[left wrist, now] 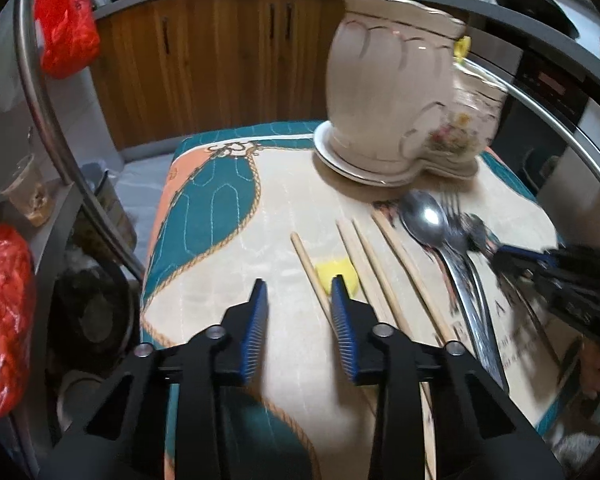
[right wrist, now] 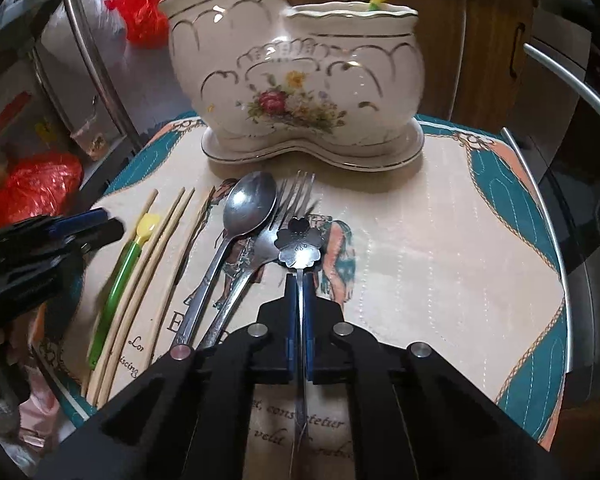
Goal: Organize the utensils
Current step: 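Grasp a wooden chopstick with the left tool while the right tool grasps a flower-handled spoon, then lift the chopstick and flower spoon up toward the ceramic holder with both tools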
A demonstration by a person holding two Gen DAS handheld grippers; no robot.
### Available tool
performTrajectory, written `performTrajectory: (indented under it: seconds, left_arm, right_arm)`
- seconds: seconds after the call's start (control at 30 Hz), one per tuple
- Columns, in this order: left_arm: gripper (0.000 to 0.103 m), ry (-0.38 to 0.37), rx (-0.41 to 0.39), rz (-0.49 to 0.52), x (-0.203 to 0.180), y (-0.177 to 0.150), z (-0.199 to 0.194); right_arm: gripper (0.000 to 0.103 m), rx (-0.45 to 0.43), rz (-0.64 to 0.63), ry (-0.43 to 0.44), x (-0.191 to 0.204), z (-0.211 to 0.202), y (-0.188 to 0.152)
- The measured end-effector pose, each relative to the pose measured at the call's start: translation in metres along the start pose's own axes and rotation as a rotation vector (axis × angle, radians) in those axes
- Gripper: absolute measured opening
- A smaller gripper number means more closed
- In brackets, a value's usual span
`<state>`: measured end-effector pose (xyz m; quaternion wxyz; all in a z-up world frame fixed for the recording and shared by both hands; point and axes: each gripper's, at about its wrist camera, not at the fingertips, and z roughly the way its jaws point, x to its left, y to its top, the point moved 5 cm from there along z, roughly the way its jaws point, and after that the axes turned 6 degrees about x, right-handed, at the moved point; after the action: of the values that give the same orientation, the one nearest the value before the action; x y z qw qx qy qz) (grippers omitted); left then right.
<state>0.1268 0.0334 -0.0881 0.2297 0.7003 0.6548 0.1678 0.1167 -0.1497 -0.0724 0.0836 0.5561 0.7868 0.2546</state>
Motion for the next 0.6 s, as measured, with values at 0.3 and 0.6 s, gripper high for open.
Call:
performTrajectory:
  seconds: [0.3,0.6]
  left_arm:
    - [0.009,0.046,0.042,0.010,-0.007,0.021,0.025]
    - [0.005,0.037,-0.010,-0.004,-0.004,0.021,0.017]
  right_arm:
    - [0.003,-0.040,0.011,0.036,-0.007,-0.014,0.000]
    - [0.003,-0.105,0.040,0.099,-0.015,-0.028,0.004]
